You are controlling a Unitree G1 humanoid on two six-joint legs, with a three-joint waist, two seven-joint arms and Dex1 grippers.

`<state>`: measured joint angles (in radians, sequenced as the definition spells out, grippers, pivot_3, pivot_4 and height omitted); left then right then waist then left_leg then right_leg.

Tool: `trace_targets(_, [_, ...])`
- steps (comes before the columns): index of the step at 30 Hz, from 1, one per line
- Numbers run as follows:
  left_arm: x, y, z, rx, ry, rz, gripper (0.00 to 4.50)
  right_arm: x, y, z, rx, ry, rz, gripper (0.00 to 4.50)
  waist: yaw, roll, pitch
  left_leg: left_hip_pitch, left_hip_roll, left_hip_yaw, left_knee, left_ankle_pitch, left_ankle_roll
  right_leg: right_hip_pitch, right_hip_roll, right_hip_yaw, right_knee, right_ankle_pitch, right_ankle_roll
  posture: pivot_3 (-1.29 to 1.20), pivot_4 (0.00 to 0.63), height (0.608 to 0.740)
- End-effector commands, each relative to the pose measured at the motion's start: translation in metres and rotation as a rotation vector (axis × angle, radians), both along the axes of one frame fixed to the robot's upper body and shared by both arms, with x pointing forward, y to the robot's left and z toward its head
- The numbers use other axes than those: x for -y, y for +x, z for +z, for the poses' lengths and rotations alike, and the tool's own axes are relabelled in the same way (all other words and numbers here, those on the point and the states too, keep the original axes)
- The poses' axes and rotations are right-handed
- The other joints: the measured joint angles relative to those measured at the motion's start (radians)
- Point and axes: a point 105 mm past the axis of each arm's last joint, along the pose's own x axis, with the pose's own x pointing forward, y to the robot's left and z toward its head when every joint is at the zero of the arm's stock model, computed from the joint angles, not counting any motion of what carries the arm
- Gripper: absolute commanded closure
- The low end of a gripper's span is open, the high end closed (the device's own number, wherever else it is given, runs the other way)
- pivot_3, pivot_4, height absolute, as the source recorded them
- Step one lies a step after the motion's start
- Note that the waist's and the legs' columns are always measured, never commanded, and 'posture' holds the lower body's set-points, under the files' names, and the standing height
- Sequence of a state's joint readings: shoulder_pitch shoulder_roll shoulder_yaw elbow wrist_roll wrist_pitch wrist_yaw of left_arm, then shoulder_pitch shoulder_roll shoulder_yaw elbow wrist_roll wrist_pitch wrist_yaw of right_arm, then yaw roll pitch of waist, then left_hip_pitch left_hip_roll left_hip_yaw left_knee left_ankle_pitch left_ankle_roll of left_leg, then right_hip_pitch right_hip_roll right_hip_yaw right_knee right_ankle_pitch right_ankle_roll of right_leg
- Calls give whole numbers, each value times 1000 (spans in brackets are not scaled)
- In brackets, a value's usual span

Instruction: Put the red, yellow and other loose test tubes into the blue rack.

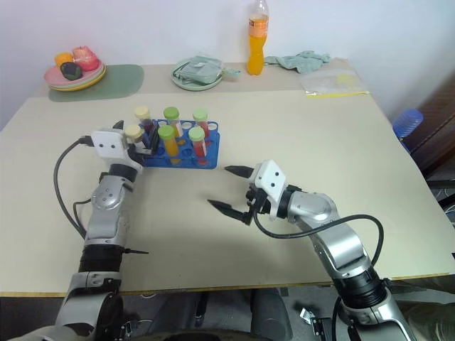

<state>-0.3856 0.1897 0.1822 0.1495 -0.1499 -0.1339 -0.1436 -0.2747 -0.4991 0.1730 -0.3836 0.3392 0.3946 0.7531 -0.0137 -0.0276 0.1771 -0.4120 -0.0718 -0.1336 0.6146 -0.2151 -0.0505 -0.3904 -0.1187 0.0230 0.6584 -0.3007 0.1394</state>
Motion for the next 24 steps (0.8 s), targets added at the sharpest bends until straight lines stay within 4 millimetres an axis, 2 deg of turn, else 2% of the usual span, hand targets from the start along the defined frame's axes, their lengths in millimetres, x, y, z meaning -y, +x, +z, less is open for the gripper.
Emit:
trace_targets(1, [-13, -17, 36, 118, -15, -4, 21, 13, 5, 20, 54, 24, -43, 0, 1, 0, 0, 0, 0, 0, 0, 0, 0, 0, 0, 0, 0, 0, 0, 0, 150, 740])
trace_targets(4, [-30, -29, 49, 102, -3, -8, 21, 35, 10, 32, 45, 39, -119, 0, 0, 0, 0, 0, 0, 0, 0, 0, 0, 0, 0, 0, 0, 0, 0, 0, 150, 740])
trace_targets(6, [-45, -37, 50, 22, 28, -33, 21, 55, 14, 38, 18, 50, -190, 0, -1, 0, 0, 0, 0, 0, 0, 0, 0, 0, 0, 0, 0, 0, 0, 0, 150, 740])
trace_targets(10, [-74, -48, 31, -243, 184, -62, 21, 111, 24, 45, -27, 67, -405, 0, -1, 2, 0, 0, 1, 0, -1, 0, 0, -1, 1, 1, 1, 0, 0, 0, 150, 740])
trace_targets(14, [-83, -59, 16, -400, 256, -144, 21, 153, 22, 47, -31, 72, -544, 0, 5, 2, 1, 0, 0, 3, -1, -1, 1, 1, 0, 0, -1, 0, 0, 0, 150, 740])
trace_targets(19, [-81, -66, 1, -482, 270, -217, 21, 174, 9, 35, -57, 14, -595, 0, 2, 3, 1, 0, 1, 3, -1, -1, 1, 1, 0, 0, -1, 0, 0, 0, 150, 740])
trace_targets(24, [-80, -65, -7, -497, 247, -217, 21, 178, 1, 27, -59, -37, -596, 0, -1, 4, 1, 1, 2, 2, -2, -1, 1, 1, 0, 1, -1, 0, 0, 0, 150, 740])
